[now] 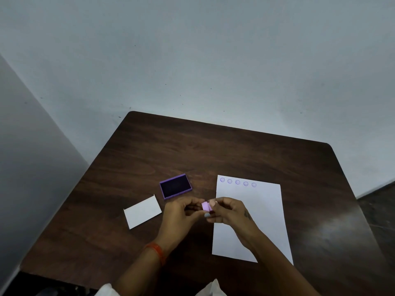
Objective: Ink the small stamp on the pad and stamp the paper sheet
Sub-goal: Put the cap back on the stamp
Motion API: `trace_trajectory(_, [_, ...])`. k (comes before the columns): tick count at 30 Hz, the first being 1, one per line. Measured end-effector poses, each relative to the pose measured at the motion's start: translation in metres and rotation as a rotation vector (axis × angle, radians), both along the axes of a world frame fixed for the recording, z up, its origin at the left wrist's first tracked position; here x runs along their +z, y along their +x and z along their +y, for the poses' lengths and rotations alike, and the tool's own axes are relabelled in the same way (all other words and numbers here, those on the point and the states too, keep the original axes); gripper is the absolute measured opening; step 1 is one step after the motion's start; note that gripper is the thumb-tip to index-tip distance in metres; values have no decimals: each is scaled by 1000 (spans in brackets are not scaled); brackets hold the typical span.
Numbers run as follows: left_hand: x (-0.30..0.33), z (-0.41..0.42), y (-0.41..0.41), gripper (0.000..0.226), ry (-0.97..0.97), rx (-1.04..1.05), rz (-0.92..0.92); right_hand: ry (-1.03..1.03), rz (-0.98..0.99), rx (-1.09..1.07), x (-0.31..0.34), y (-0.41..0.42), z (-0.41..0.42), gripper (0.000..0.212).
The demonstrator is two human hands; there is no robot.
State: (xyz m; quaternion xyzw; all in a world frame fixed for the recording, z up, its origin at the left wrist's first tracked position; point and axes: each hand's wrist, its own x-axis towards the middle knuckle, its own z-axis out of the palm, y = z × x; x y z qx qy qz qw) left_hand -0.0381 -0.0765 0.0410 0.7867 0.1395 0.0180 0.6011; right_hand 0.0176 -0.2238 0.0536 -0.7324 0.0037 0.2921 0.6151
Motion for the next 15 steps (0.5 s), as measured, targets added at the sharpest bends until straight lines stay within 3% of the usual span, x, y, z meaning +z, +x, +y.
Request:
trace_trajectory(7, [0,0,2,16,5,1,-37,-28,26,-31,-1,1,1,29])
trace_trajectory(12, [-4,1,2,19,20,-15,-96,39,1,-44,-6,-2,6,25])
trace_trajectory(15, [-8,1,1,17,38,0,-93,-23,-6,-36,-7,-2,9,27])
